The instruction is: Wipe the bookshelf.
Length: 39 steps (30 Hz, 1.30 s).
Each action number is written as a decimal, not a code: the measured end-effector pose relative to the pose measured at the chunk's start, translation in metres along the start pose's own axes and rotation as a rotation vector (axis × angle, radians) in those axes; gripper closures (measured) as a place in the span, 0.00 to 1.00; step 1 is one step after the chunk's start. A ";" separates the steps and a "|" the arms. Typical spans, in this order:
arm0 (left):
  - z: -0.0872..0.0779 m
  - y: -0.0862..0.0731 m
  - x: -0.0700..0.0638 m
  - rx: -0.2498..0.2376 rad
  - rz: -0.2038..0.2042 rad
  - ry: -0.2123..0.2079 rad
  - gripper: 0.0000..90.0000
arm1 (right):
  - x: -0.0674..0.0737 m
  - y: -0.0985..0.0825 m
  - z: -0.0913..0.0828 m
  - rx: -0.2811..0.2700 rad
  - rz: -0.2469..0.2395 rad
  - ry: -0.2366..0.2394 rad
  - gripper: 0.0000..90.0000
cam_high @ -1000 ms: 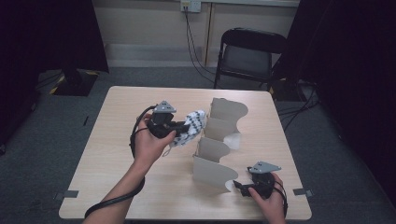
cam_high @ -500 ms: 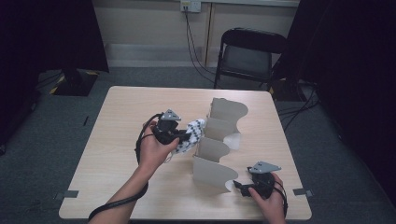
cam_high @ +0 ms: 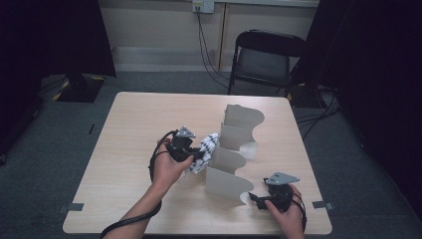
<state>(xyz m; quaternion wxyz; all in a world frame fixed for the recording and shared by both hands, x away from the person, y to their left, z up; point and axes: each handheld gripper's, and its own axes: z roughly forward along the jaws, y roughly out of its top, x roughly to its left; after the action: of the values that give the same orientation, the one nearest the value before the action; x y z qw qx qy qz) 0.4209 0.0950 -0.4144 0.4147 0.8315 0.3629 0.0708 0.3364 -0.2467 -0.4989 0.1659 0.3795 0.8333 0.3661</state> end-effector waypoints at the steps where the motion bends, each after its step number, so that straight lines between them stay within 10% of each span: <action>1: 0.001 -0.002 0.001 0.010 -0.002 0.003 0.89 | 0.000 0.000 0.000 -0.001 0.001 0.001 0.18; 13: 0.010 -0.014 0.008 0.034 -0.029 0.018 0.89 | 0.000 0.000 0.000 0.000 0.000 0.000 0.18; 29: -0.029 0.028 0.007 -0.078 0.004 0.057 0.89 | 0.000 0.000 0.000 0.000 0.000 0.000 0.18; 39: -0.022 0.034 0.004 -0.074 0.033 0.058 0.89 | 0.000 0.000 0.000 0.001 0.000 0.001 0.18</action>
<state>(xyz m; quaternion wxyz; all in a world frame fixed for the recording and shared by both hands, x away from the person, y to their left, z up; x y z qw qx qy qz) 0.4325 0.0984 -0.3755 0.4331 0.8190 0.3583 0.1152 0.3364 -0.2467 -0.4988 0.1652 0.3793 0.8336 0.3659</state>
